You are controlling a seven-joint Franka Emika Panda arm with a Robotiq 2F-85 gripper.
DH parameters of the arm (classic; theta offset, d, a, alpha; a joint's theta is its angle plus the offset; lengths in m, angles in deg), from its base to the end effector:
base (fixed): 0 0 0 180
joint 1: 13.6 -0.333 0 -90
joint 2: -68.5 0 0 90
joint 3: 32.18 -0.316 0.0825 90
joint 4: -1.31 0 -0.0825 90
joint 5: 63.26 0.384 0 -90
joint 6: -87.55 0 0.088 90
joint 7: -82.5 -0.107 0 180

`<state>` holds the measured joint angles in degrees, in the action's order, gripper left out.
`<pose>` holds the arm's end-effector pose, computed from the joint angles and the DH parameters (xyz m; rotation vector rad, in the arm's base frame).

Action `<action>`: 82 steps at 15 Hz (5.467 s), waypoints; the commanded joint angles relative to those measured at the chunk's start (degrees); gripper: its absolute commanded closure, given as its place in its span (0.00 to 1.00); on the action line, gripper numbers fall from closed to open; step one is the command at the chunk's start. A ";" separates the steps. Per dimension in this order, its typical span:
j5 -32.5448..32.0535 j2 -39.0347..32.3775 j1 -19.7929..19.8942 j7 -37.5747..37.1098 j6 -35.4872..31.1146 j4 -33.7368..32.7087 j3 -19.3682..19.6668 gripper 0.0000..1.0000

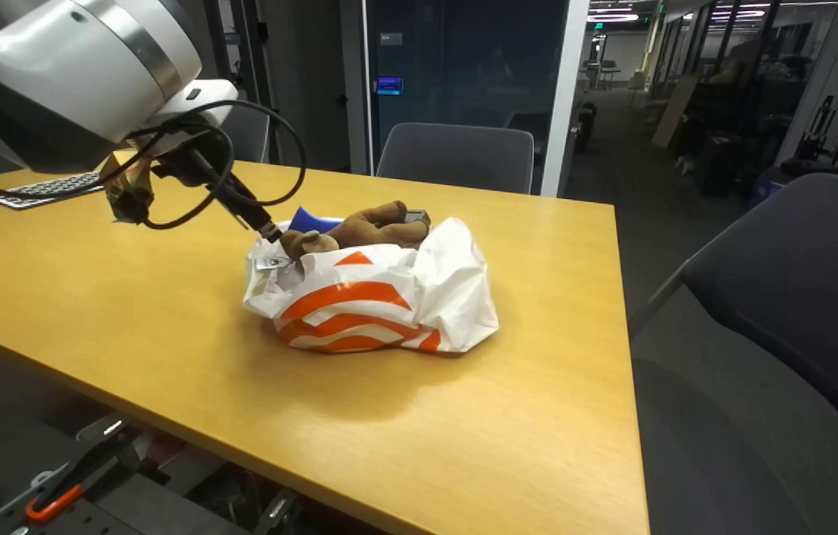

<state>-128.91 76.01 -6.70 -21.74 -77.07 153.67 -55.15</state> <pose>0.3909 0.1628 0.2937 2.9101 -0.6794 0.8722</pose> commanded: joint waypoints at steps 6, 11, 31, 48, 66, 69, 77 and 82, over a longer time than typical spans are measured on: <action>-1.62 1.48 -4.54 1.98 -2.26 -0.94 -3.62 0.00; -2.72 -1.88 -3.46 2.94 1.79 -5.37 -3.06 0.00; -6.87 -14.96 -1.05 7.44 0.37 -12.00 0.96 0.57; -11.31 -3.16 -1.45 3.07 -3.26 -5.27 0.48 0.98; -19.96 32.03 -7.06 -13.62 13.76 5.58 -6.53 0.98; -22.68 29.08 -6.35 -15.08 7.51 5.83 -3.89 0.98; -22.47 27.42 -6.48 -15.47 2.48 6.22 -0.65 0.46; -14.10 27.22 -6.93 -15.99 11.95 6.07 -1.28 0.08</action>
<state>-147.74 102.57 -13.02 -37.11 -70.02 159.75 -56.30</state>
